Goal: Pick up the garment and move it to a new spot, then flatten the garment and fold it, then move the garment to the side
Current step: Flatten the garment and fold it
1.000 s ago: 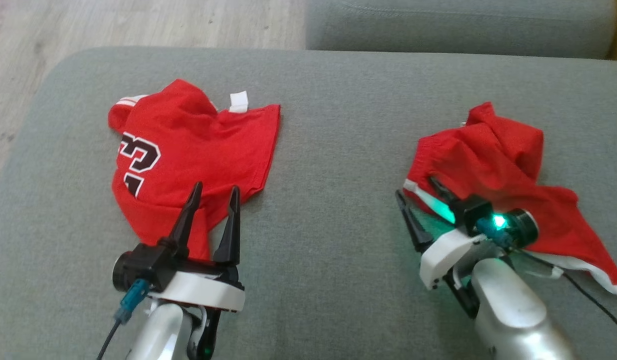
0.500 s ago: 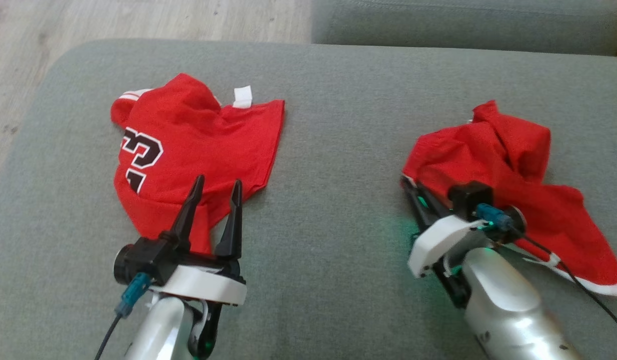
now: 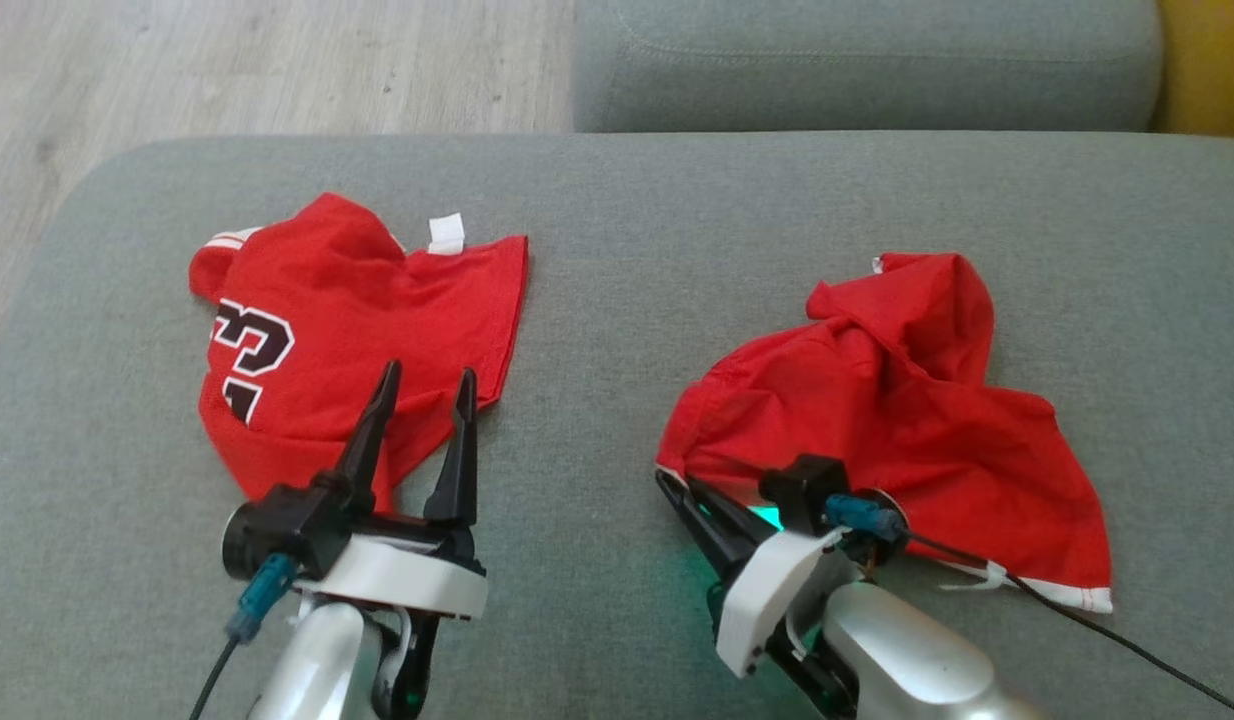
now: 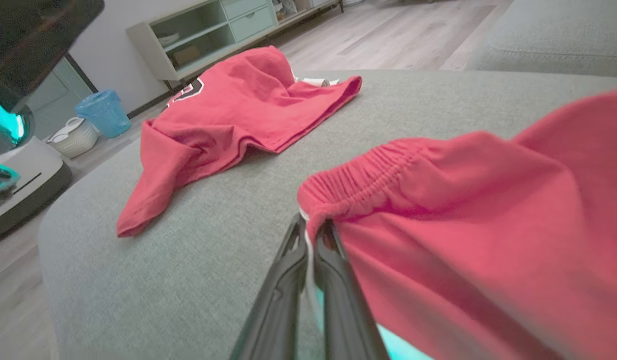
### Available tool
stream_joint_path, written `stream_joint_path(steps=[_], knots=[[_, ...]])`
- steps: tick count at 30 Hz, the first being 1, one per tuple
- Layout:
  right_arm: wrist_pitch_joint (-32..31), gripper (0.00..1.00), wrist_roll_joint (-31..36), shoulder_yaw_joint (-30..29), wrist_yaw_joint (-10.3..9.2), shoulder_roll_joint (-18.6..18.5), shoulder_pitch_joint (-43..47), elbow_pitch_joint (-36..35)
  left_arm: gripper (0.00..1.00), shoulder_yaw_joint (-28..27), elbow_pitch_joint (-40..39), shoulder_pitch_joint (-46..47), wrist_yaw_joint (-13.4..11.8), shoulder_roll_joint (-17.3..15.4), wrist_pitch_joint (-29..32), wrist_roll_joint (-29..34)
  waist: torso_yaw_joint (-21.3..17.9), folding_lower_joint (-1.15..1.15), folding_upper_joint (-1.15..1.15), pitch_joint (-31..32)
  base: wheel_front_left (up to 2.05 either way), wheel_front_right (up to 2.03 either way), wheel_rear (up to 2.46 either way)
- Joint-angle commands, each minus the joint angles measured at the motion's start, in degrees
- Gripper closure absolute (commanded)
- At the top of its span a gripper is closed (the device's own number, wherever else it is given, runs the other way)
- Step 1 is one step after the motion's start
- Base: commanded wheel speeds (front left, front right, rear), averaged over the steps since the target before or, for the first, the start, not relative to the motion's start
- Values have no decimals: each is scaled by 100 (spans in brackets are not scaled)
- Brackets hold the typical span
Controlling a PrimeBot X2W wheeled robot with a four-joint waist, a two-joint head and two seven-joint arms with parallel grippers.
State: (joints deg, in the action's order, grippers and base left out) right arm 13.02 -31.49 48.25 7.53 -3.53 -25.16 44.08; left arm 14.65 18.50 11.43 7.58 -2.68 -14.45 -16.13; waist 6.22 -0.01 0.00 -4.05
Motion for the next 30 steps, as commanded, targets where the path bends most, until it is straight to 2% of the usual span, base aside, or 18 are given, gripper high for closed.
stream_joint_path(steps=[1,6,11,16,19,24,30], knots=[[41,0,-7,113,-4,65,-151,-13,0,-219,-143,112,-9,-20,-55,7,-37,1,0,46,0,0,0],[135,0,-96,104,-4,65,-249,157,0,-280,-151,46,-10,-20,-55,19,-133,1,0,109,0,0,0],[189,0,-122,-339,-4,-97,-280,4,0,-310,-184,-5,-9,-20,-55,34,-256,1,0,206,0,0,0],[195,0,246,-1331,-4,-463,3,-632,0,-375,-241,-92,-9,-20,-55,42,-434,1,0,302,0,0,0],[196,0,621,-2176,-4,-577,343,-1024,0,-359,-281,-139,-9,-20,-55,32,-543,1,0,335,0,0,0],[196,0,1362,-3457,-4,-415,1154,-1442,0,-334,-317,-208,-9,-20,-55,-69,-711,1,0,358,0,0,0],[197,0,2046,-3851,-4,-131,1661,-1613,0,-257,-306,-230,-9,-20,-55,-136,-889,1,0,314,0,0,0]])
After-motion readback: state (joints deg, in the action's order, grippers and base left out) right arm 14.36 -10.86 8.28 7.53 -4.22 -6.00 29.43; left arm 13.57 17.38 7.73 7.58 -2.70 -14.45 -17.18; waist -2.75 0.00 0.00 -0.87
